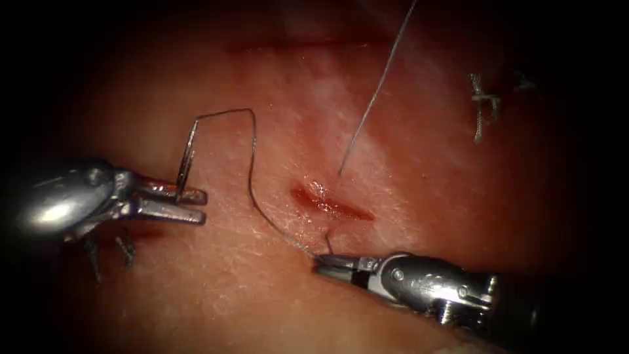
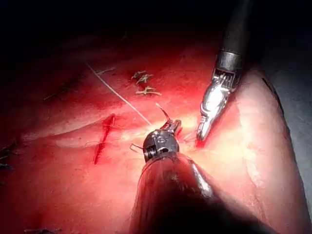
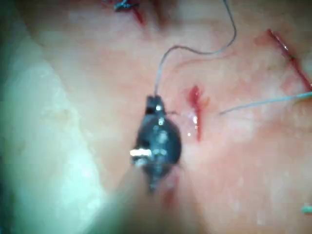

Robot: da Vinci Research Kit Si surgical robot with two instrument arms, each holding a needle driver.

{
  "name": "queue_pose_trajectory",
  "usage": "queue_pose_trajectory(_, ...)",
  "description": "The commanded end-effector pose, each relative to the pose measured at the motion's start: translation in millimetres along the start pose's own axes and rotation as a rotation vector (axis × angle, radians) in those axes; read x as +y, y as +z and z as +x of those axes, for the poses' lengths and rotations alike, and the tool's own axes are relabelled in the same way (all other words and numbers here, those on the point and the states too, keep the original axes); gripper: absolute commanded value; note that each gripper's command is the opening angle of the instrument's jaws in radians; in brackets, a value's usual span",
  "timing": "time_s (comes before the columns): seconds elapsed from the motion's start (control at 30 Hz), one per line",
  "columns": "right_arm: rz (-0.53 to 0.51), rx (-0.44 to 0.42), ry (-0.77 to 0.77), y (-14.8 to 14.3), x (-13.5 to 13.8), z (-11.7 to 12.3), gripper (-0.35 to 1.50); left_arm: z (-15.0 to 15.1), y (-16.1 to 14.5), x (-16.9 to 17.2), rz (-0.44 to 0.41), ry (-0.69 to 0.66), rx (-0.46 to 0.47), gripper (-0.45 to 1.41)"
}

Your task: Wound Closure

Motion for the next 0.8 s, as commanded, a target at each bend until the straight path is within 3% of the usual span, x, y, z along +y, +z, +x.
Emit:
queue_pose_trajectory(0.03, 0.015, 0.001, 0.013, 0.0, -1.5, -0.1, -0.35, -0.3, 0.9, -0.3, -0.001, 0.003, 0.001, -0.45)
queue_pose_trajectory(0.27, 0.082, 0.004, 0.040, -2.3, -5.0, 1.5, -0.35, -0.3, 2.2, 0.2, -0.017, 0.007, 0.005, -0.45)
queue_pose_trajectory(0.8, 0.245, 0.083, 0.058, -2.5, -10.6, 6.1, -0.35, -0.3, 1.9, 0.2, -0.021, 0.007, 0.005, -0.45)
